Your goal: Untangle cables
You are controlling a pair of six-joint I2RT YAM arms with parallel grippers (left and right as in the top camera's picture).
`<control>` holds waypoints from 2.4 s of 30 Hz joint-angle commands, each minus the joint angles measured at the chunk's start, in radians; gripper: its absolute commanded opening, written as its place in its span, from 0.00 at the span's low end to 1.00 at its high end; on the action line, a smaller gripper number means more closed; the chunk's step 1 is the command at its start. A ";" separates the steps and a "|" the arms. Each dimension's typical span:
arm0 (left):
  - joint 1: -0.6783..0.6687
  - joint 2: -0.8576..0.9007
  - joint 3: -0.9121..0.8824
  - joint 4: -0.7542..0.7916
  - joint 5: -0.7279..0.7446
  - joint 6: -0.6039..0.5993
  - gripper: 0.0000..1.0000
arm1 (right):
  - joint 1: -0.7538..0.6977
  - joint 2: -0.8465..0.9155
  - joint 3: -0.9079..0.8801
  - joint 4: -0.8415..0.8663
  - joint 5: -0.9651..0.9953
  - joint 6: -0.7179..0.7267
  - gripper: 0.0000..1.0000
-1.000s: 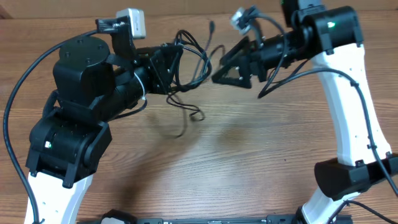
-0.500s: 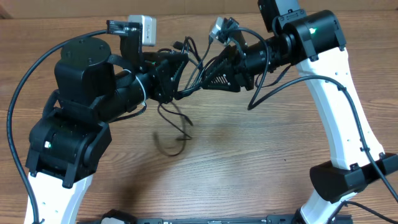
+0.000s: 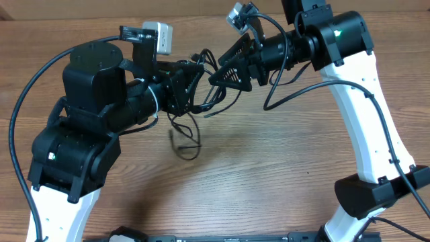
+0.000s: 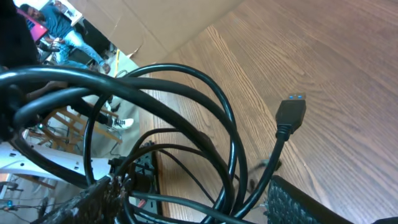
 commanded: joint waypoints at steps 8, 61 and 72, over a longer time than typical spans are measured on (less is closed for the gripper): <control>0.004 -0.003 0.028 0.037 0.011 0.045 0.04 | 0.004 -0.007 0.000 -0.042 0.010 0.025 0.51; 0.206 0.126 0.028 0.241 0.474 -0.657 0.04 | 0.059 -0.077 0.048 -0.166 0.080 -0.677 0.53; 0.206 0.127 0.028 0.261 0.483 -0.665 0.04 | 0.058 -0.077 0.048 -0.154 0.080 -0.634 0.04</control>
